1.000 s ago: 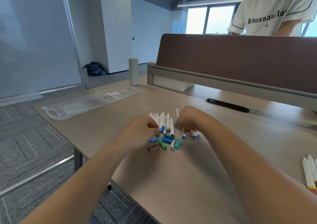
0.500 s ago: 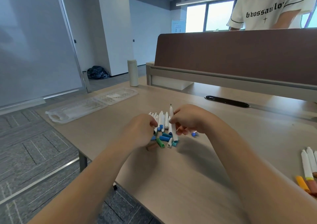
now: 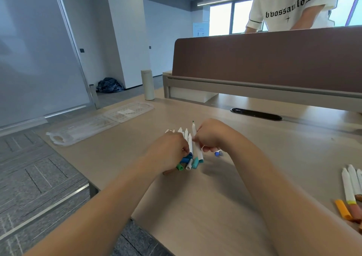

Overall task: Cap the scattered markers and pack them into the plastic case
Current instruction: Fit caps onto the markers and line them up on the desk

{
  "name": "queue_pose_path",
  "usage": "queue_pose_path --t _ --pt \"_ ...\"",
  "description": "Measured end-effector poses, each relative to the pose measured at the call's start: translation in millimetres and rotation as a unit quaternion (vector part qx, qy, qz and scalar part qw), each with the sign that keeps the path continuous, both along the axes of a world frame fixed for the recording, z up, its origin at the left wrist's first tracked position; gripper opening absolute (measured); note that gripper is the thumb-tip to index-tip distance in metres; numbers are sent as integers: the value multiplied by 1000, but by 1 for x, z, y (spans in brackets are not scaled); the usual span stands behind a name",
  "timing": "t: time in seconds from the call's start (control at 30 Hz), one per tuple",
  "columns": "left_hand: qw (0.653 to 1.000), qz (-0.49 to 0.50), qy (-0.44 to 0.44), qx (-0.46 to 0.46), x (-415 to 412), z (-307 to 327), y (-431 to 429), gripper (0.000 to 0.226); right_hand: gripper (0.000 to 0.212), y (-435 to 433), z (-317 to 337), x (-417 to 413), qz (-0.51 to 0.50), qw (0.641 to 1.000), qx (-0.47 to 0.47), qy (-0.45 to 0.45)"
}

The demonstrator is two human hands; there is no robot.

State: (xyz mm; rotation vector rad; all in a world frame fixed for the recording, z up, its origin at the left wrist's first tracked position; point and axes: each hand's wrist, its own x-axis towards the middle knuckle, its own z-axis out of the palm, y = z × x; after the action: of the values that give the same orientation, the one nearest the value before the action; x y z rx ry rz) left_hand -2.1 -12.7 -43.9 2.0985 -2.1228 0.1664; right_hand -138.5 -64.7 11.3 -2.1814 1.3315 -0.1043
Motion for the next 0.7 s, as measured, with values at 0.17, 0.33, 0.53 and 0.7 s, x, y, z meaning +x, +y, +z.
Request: queue_pose_path --t 0.17,0.33,0.53,0.7 --pt "998 12 -37 57 0 4 -7 14 25 -2 1 0 8 1000 -7 5" --pt "993 49 -34 99 -7 10 -2 18 18 -6 -4 -1 -29 997 0 -72" --pt "899 168 399 -59 12 18 10 6 27 -4 -1 -4 34 997 35 -59" --pt "703 165 683 -111 26 12 10 14 17 5 -5 -3 110 979 146 -91"
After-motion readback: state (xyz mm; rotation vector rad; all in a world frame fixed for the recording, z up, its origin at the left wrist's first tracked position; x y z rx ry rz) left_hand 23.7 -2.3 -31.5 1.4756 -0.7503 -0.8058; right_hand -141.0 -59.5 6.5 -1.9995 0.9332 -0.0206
